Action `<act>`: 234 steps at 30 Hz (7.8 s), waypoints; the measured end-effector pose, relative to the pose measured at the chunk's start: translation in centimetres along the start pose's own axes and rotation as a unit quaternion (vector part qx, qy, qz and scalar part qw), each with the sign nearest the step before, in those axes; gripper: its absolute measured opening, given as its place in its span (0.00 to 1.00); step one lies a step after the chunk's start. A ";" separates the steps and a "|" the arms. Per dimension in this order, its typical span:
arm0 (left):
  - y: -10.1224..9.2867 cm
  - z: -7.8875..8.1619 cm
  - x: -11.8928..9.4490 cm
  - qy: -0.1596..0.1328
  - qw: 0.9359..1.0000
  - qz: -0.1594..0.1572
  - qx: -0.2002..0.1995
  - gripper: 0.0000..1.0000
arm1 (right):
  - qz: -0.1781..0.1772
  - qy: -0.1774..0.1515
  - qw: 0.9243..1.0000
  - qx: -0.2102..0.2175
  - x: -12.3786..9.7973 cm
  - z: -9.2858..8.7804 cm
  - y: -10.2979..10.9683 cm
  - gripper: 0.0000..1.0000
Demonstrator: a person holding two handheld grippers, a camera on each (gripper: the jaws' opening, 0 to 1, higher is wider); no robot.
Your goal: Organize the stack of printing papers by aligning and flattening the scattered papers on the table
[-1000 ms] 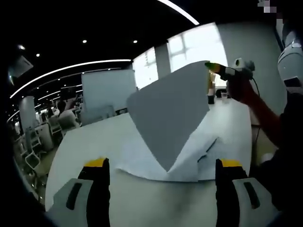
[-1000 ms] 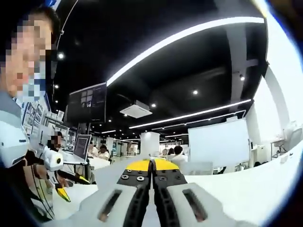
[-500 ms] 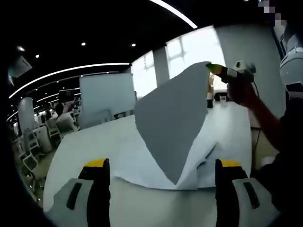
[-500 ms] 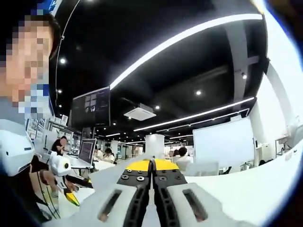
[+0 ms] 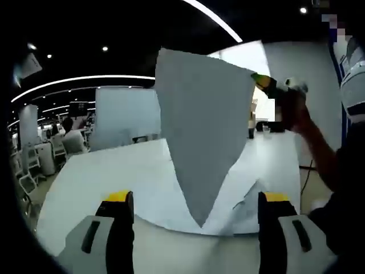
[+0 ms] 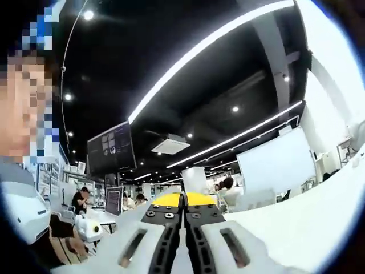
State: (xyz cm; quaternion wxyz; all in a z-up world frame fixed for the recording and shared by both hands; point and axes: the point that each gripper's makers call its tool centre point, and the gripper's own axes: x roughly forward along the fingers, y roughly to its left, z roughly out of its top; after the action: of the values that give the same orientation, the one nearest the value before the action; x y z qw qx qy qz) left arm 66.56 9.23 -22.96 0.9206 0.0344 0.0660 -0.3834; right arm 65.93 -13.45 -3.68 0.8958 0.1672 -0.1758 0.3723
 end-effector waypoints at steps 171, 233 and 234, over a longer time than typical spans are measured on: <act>1.8 6.7 1.5 -0.217 0.967 -0.068 -0.118 0.60 | 0.161 0.178 0.969 0.055 0.6 -9.2 6.4 0.00; -0.6 9.4 1.5 -0.343 0.871 -0.229 -0.267 0.06 | 0.169 0.252 0.950 0.077 -0.2 -13.8 7.1 0.00; -0.5 9.4 1.5 -0.342 0.871 -0.228 -0.268 0.06 | 0.169 0.255 0.949 0.077 -0.2 -13.9 7.1 0.00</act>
State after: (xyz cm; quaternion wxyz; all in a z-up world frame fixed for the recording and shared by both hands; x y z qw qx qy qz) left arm 68.10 6.77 -13.88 0.7465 -0.3631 -0.1465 -0.5381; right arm 63.27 -2.87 -14.84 0.8195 0.1028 0.0616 0.5604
